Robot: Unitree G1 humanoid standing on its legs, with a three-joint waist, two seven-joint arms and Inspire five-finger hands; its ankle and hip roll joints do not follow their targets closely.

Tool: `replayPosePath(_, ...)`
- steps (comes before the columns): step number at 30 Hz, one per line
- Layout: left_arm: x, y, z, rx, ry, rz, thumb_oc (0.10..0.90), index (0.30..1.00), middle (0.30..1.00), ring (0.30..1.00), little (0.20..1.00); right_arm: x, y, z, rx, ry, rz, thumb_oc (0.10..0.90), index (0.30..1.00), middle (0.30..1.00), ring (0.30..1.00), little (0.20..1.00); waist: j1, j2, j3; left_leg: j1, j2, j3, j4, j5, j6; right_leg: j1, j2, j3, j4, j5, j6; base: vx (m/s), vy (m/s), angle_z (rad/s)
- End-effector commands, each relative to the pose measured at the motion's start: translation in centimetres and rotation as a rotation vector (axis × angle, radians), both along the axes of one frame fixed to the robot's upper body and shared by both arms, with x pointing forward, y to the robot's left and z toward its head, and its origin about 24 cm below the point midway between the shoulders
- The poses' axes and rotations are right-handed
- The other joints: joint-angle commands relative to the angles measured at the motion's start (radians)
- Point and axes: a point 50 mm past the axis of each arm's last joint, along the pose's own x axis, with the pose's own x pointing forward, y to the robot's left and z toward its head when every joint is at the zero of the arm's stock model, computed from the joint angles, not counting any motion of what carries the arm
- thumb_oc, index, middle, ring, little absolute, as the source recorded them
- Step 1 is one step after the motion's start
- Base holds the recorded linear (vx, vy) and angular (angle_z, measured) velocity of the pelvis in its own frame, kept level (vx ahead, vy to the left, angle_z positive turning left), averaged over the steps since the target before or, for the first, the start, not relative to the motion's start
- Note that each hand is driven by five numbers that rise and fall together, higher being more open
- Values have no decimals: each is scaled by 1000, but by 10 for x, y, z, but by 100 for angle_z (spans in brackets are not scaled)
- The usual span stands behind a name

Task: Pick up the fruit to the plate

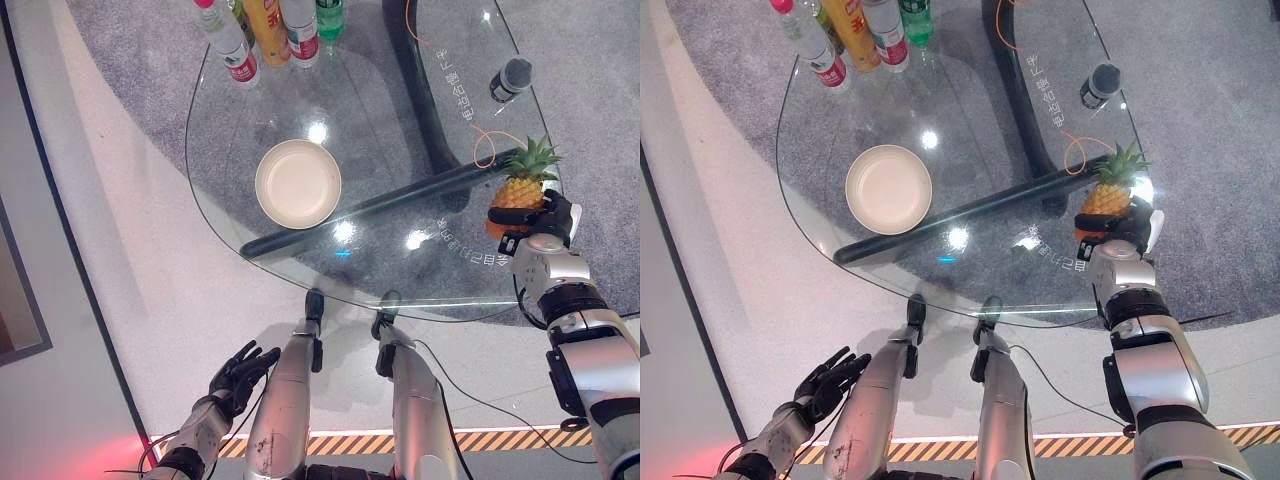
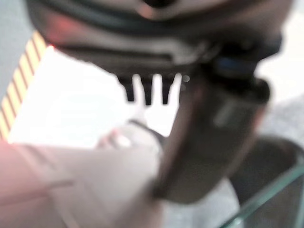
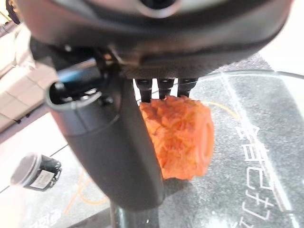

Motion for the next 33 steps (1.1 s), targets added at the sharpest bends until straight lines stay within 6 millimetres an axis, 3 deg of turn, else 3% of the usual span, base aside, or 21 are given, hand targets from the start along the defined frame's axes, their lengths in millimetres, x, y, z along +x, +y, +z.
replayPosePath(1,-18,-14,-11,-38,34,-48,800,900,900,900,900,-4,10,-30,89,157,88,652,773,773,773,752,34,64,-18,-20,-69,-3,3,-38,14,-19,10,-85,86,-17,14,0,0,0)
replayPosePath(2,-18,-14,-11,-38,33,-48,800,900,900,900,900,-4,9,-30,87,159,86,300,472,472,472,400,34,65,-18,-20,-69,-3,4,-38,14,-20,9,-85,87,-18,14,0,0,0)
replayPosePath(3,-18,-15,-11,-39,31,-49,800,900,900,900,900,-4,9,-30,76,171,83,100,300,300,300,200,35,66,-18,-22,-70,-4,4,-38,14,-22,9,-85,89,-18,14,0,0,0)
replayPosePath(24,-13,-18,-7,-60,-8,-50,800,900,900,900,900,-5,-1,-21,-2,147,77,100,300,300,300,200,37,74,-18,-29,-70,-6,17,-38,14,-36,6,-89,113,-22,16,1,2,2)
replayPosePath(33,-10,-16,-4,-64,-29,-19,800,900,900,900,900,1,15,-8,-50,7,129,100,300,300,300,200,18,64,-18,-13,-61,8,8,-39,12,-29,9,-83,114,-24,19,0,0,0)
